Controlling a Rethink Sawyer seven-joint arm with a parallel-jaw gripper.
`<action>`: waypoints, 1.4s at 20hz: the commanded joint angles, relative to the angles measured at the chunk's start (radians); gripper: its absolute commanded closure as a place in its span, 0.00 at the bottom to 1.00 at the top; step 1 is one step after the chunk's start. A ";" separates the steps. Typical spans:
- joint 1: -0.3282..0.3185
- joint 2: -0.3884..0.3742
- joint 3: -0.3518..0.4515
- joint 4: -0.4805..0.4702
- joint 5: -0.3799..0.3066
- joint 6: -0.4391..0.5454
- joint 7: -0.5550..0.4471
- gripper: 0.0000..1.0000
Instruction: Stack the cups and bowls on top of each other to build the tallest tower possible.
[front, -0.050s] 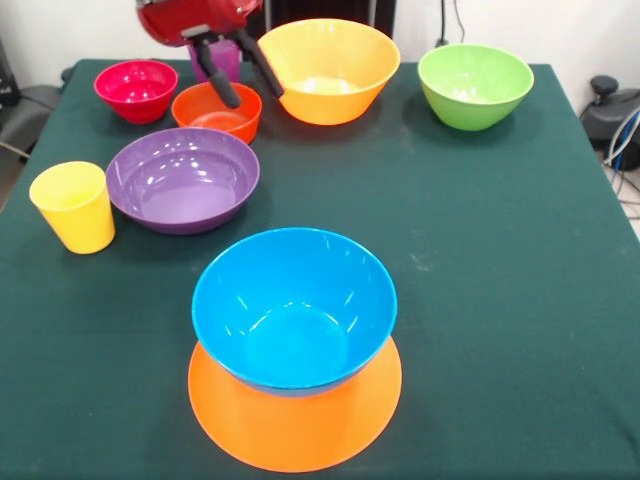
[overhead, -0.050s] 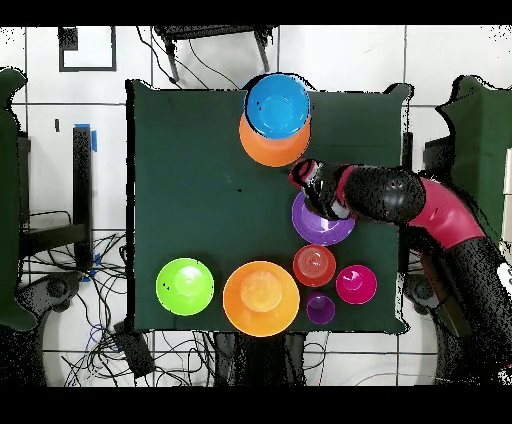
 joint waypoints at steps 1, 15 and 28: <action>0.022 0.048 0.064 0.163 -0.075 0.048 -0.228 0.00; 0.112 -0.078 -0.113 0.327 -0.129 -0.277 0.136 0.00; 0.317 -0.164 -0.384 0.451 -0.047 -0.457 0.294 0.00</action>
